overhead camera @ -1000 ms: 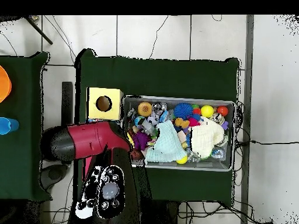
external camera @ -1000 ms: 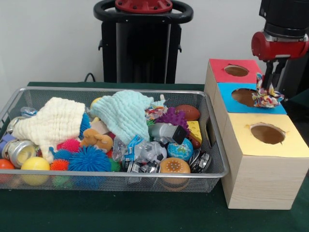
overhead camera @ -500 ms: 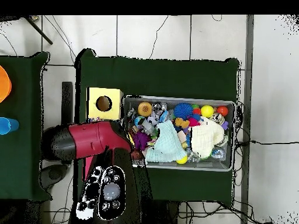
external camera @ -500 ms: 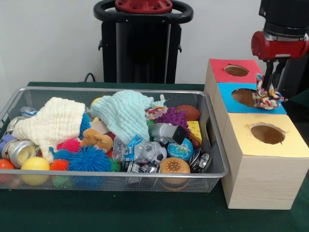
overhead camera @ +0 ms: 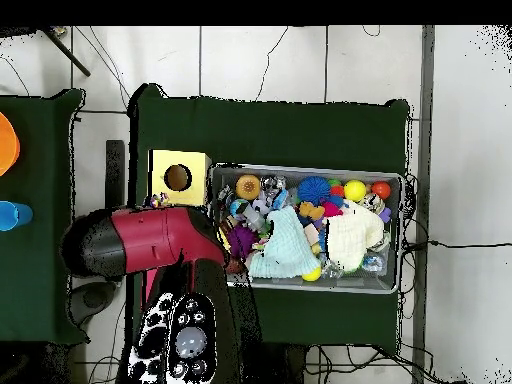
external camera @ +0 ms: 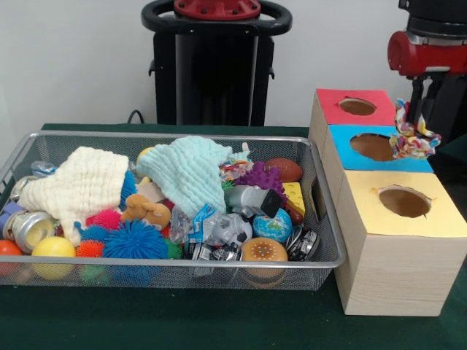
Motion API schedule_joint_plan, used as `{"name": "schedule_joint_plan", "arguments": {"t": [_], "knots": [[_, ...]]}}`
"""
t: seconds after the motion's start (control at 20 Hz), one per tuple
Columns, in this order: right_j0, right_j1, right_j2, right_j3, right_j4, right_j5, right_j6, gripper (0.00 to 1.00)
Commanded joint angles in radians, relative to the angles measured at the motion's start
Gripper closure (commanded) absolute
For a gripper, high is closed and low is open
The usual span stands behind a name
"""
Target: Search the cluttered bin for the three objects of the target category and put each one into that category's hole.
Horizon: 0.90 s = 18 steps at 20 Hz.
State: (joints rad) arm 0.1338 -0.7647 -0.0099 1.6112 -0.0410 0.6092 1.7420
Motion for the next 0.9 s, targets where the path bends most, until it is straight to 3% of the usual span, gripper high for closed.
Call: {"name": "schedule_joint_plan", "arguments": {"t": [0.05,0.3,0.9], "knots": [[-0.029,-0.040,0.025,-0.015,0.044,0.031,0.159,1.00],[-0.026,-0.047,0.007,0.017,0.055,0.015,0.191,1.00],[-0.047,-0.054,0.015,0.060,0.063,-0.055,0.171,1.00]]}}
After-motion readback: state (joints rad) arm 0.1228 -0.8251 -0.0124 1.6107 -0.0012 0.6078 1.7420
